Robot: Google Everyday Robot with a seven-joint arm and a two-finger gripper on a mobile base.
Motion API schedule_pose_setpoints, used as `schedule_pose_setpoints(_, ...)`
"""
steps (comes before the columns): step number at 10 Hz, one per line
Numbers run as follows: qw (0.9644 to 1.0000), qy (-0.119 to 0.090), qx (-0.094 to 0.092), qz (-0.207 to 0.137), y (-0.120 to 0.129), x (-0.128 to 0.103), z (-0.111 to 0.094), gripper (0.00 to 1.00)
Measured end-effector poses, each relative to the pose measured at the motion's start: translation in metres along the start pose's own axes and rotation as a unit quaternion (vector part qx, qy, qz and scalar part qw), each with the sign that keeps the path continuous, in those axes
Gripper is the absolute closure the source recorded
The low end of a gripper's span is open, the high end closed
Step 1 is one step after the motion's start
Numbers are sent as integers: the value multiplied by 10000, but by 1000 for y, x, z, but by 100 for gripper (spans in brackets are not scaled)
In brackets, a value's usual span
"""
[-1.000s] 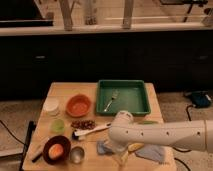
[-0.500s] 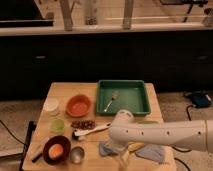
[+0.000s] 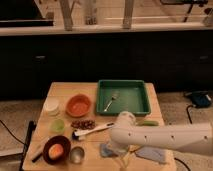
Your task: Place sponge in red bowl
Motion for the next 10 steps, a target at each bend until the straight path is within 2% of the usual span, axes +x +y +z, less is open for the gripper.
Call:
schedule_pose_setpoints(3, 9991, 40, 408, -47, 0, -3, -12, 72)
schedule_pose_setpoints(4, 9987, 48, 500, -50, 1, -2, -12, 84)
schedule_pose_setpoints(6, 9987, 49, 499, -104, -1, -3, -12, 99)
schedule_pose_setpoints(7, 9987, 68, 490, -103, -1, -3, -12, 99)
schedule_pose_setpoints(8, 9987, 81, 494, -124, -3, -5, -13, 93)
schedule_pose_setpoints(9, 9986, 103, 496, -119, -3, -5, -14, 85)
schedule_pose_setpoints(10, 9986, 143, 510, -86, -3, -4, -16, 73)
